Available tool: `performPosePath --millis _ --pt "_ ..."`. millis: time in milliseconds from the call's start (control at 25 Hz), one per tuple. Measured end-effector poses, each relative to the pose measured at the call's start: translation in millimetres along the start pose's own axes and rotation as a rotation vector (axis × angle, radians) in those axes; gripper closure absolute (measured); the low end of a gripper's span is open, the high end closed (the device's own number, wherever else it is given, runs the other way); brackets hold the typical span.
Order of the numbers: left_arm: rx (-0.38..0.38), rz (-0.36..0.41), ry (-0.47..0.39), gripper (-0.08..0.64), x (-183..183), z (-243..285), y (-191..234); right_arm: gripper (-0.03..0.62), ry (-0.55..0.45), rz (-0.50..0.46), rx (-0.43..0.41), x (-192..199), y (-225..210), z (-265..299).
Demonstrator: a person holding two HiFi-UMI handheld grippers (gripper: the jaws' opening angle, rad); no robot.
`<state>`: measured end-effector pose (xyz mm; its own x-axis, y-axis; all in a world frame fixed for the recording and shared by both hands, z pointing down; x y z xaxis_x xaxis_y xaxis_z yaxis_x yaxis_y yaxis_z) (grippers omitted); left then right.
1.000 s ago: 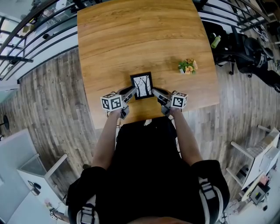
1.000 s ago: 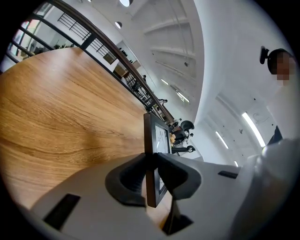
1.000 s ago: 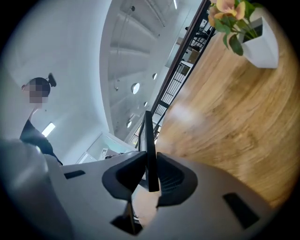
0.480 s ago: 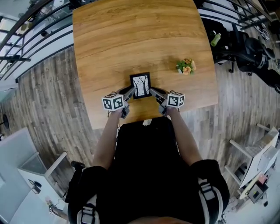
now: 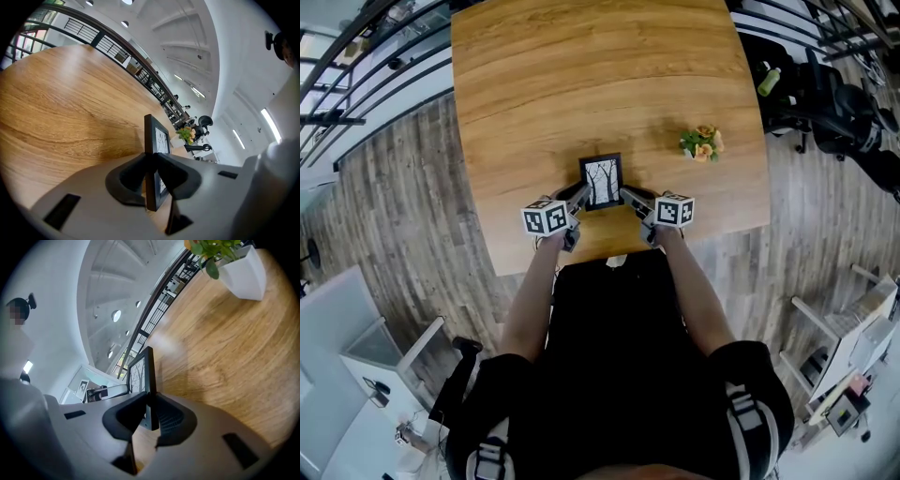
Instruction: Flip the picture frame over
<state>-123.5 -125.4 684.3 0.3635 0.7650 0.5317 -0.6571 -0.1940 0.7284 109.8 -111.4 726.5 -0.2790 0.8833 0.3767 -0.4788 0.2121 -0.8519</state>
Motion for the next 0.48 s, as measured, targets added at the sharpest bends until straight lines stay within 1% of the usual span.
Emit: performPosePath --millis 120,240,480 --pt "-0.011 -0.009 0.006 0.466 3.9 5.9 2.5 0.523 0.022 -0.009 0.025 -2.2 -2.4 1.9" --pt "-0.018 -0.012 0.011 0.466 4.9 11.0 1.1 0.526 0.023 -0.022 0.047 -7.2 -2.7 1.3" --pt "-0.04 -0.029 0.021 0.466 8.0 18.0 4.7 0.529 0.033 -0.001 0.069 -7.0 -7.9 1.2"
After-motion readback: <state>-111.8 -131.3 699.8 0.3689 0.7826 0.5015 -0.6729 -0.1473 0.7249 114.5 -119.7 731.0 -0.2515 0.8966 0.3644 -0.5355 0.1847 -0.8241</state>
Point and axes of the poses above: the fingertips, and each gripper's own axes: z forward along the fingers, y to its left, x out of its underside, the point moved 8 cm from there along -z, backward along the fingers, and after that the axes turned 5 degrees about -y, right-handed, at the moved point
